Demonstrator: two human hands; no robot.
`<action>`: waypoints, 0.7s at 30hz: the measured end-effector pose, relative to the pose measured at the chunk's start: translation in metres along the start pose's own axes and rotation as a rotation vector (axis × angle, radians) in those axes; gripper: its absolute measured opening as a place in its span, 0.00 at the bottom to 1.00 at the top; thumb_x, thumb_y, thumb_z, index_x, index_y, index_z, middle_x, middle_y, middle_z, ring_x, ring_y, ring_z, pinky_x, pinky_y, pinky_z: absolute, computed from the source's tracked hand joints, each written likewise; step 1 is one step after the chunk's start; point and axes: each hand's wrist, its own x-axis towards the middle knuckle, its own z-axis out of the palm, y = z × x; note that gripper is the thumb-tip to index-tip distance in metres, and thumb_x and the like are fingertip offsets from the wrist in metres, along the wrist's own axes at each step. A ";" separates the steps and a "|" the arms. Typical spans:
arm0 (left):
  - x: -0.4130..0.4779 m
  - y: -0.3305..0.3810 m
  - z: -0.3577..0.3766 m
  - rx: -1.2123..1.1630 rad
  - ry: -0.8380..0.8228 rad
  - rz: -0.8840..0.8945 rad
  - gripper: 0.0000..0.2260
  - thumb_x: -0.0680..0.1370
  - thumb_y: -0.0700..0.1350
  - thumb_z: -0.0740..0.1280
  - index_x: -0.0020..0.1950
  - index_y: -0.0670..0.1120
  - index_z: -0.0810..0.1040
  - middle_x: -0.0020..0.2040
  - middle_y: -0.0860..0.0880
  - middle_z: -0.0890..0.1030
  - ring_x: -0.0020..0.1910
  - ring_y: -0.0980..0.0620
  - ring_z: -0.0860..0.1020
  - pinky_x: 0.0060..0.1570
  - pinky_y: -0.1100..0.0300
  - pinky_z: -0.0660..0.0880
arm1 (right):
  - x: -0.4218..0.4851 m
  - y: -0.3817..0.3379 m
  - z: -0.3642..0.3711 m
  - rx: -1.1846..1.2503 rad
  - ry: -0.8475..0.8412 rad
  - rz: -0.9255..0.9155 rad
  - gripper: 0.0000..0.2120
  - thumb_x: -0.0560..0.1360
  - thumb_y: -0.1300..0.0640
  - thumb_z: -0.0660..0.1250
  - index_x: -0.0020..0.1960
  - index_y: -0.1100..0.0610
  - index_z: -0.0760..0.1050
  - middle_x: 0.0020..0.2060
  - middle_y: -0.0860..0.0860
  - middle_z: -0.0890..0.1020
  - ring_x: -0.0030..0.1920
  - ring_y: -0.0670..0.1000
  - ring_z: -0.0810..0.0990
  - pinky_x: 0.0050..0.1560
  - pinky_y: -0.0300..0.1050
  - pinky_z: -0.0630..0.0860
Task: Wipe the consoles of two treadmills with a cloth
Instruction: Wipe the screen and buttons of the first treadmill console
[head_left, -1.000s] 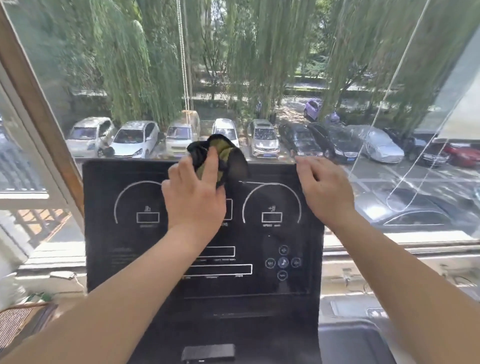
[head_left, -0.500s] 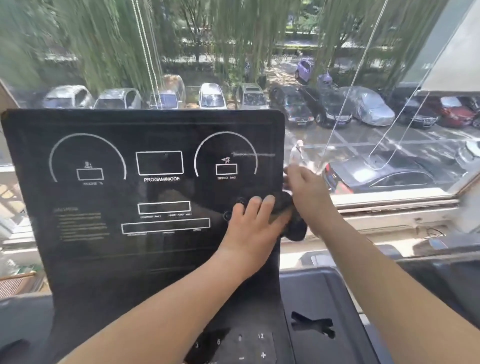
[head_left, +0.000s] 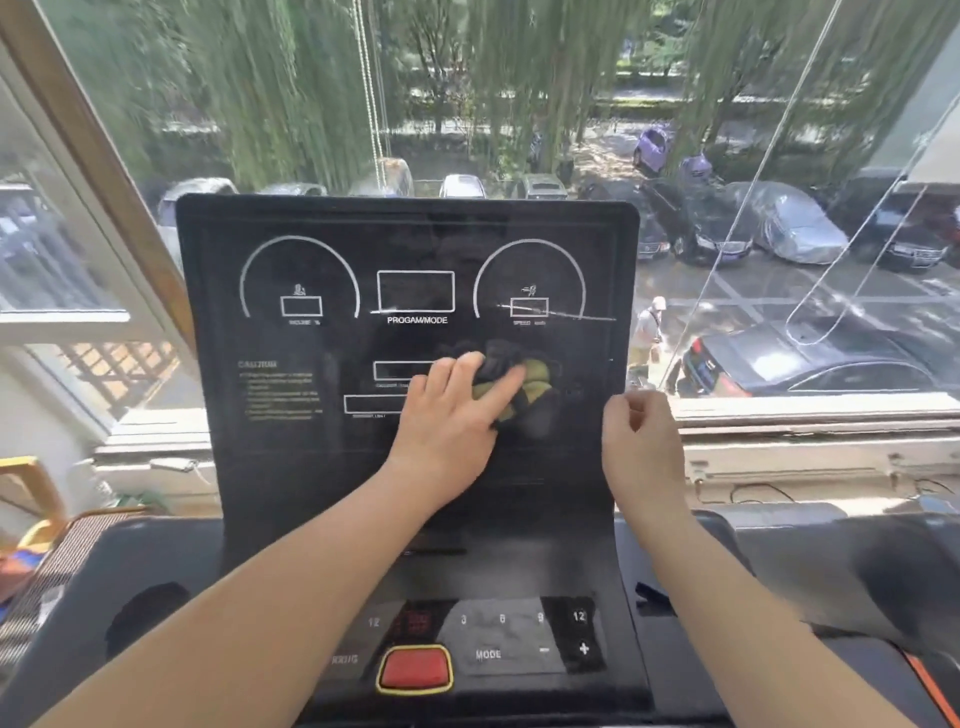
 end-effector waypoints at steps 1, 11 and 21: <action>-0.020 -0.010 0.002 -0.015 -0.043 0.010 0.32 0.67 0.43 0.72 0.72 0.54 0.79 0.64 0.41 0.77 0.57 0.36 0.75 0.48 0.45 0.74 | -0.011 0.000 0.008 0.013 -0.025 -0.025 0.06 0.84 0.53 0.61 0.50 0.51 0.75 0.42 0.47 0.79 0.42 0.47 0.77 0.42 0.43 0.72; -0.152 -0.135 -0.027 -0.025 -0.241 -0.309 0.34 0.68 0.40 0.75 0.74 0.54 0.77 0.66 0.37 0.75 0.61 0.33 0.74 0.56 0.40 0.75 | -0.106 -0.004 0.110 0.030 -0.388 0.029 0.14 0.83 0.52 0.64 0.47 0.61 0.78 0.38 0.62 0.81 0.35 0.50 0.76 0.39 0.48 0.74; -0.256 -0.098 -0.013 -0.117 -0.505 -0.587 0.27 0.69 0.56 0.73 0.66 0.47 0.81 0.46 0.42 0.75 0.42 0.39 0.76 0.32 0.50 0.76 | -0.160 0.034 0.126 -0.035 -0.245 0.176 0.08 0.83 0.55 0.65 0.47 0.52 0.80 0.39 0.57 0.83 0.38 0.50 0.78 0.40 0.43 0.75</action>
